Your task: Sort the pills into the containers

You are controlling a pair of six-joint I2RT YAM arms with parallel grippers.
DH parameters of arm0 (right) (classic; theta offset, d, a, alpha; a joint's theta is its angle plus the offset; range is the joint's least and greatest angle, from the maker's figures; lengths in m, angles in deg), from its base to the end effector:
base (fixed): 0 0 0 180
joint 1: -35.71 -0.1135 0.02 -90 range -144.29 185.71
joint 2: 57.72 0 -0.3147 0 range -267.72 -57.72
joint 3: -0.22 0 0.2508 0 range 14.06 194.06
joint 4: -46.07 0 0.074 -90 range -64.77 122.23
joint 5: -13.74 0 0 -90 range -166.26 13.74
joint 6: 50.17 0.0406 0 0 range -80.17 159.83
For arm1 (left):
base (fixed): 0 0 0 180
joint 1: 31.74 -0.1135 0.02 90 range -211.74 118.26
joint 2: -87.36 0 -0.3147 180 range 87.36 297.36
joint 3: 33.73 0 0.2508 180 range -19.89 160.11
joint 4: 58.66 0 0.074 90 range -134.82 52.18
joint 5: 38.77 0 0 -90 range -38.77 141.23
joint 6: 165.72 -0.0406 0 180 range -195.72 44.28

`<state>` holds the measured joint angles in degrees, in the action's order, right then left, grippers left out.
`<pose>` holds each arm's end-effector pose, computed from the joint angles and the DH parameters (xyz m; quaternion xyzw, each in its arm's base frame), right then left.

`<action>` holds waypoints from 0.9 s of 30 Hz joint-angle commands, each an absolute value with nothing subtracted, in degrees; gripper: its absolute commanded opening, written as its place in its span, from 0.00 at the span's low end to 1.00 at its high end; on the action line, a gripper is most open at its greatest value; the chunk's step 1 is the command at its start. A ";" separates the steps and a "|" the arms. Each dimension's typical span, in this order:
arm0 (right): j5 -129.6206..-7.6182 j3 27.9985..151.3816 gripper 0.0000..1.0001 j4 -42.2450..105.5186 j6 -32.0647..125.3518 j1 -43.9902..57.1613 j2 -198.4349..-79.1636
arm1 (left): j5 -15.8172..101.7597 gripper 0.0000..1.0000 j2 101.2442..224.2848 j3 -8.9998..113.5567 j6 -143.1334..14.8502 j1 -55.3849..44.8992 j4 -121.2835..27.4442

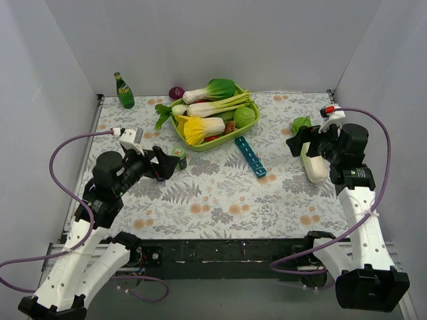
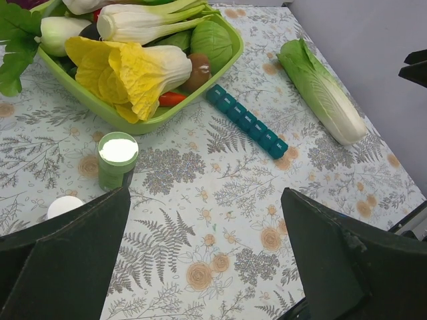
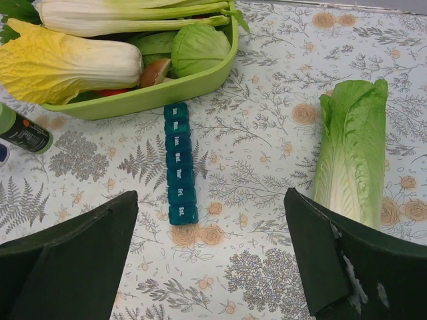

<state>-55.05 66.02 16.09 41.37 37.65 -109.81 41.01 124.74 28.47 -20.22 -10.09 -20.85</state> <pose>0.1781 0.0087 0.3899 -0.0865 0.7894 0.1452 0.5902 0.0983 -0.0468 0.3842 -0.1739 0.7618 -0.4412 0.4413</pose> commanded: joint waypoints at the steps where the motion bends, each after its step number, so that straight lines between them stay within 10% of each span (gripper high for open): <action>1: -54.47 66.00 0.98 19.14 40.54 38.09 -109.05 | 41.56 0.98 124.45 28.62 -20.79 -10.12 -20.12; 12: -33.90 64.33 0.98 12.46 13.50 36.34 -114.49 | 39.64 0.98 125.76 25.99 -16.58 -10.12 -22.75; 27: -66.23 65.47 0.96 22.29 12.58 11.99 -140.59 | 35.68 0.98 126.47 20.81 -13.76 -10.21 -23.46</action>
<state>-56.93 64.08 15.81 11.12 14.96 -136.35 36.58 128.31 22.15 -14.36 -10.09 -23.06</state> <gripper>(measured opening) 0.969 0.982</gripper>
